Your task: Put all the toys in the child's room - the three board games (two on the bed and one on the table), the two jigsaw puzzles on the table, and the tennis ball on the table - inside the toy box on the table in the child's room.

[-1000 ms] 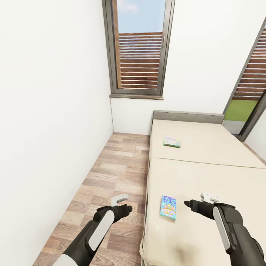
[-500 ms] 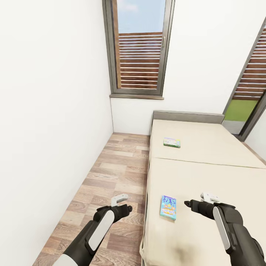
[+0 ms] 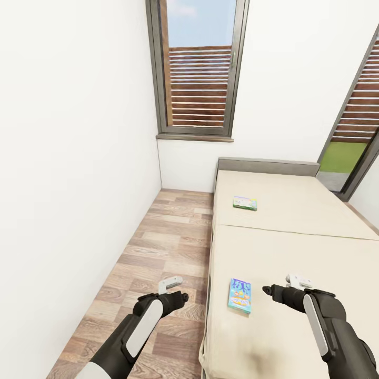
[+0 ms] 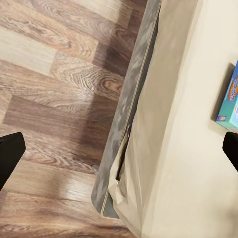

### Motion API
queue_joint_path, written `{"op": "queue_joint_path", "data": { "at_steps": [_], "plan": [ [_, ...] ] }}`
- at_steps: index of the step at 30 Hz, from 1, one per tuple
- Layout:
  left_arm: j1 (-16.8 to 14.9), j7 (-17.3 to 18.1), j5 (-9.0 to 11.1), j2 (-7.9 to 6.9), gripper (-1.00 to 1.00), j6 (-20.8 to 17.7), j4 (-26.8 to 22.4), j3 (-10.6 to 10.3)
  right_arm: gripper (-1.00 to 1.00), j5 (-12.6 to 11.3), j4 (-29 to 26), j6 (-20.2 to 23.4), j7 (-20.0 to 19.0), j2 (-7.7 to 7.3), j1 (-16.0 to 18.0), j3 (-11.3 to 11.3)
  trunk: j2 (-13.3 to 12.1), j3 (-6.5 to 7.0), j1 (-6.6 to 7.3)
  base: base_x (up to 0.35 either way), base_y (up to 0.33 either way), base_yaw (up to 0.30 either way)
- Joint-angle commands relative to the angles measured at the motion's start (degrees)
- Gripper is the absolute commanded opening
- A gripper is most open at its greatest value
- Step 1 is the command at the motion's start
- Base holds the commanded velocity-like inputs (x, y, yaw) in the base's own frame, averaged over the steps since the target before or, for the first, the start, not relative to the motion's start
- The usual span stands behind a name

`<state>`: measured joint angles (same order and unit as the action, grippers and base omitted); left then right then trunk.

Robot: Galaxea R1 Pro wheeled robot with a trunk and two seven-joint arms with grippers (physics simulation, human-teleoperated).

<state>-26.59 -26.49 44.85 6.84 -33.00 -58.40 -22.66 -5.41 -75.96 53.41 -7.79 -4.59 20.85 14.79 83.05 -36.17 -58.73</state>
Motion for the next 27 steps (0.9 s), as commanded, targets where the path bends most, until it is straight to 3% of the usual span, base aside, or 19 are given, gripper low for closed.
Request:
{"op": "queue_joint_path", "data": {
  "at_steps": [1, 10, 18, 27],
  "plan": [
    [-0.04, -0.57, 0.60, -0.02, 1.00, -0.04, -0.08, -0.10, 1.00, -0.47, -0.04, 0.27, 0.13, 0.00, 0.04, 0.06, 0.03, -0.06, 0.00, 0.000, 0.000, 0.000],
    [-0.04, -0.58, 0.60, -0.03, 1.00, -0.04, -0.09, -0.10, 1.00, -0.47, -0.10, 0.24, 0.08, -0.11, 0.01, 0.04, 0.03, -0.06, 0.00, 0.000, 0.000, 0.000],
    [0.24, -0.65, 0.58, -0.30, 1.00, 0.47, -0.44, -0.07, 1.00, -0.12, 0.38, 0.21, 0.46, 1.39, 2.59, -0.27, 0.03, -0.06, 0.00, 0.000, 0.000, 0.000],
    [0.33, -0.60, 0.57, -0.46, 1.00, 0.60, -0.47, 0.32, 1.00, -0.06, 0.49, 0.47, 0.48, 1.62, 4.48, -0.36, 0.03, -0.06, 0.00, 0.000, 0.000, 0.000]
  ]
}}
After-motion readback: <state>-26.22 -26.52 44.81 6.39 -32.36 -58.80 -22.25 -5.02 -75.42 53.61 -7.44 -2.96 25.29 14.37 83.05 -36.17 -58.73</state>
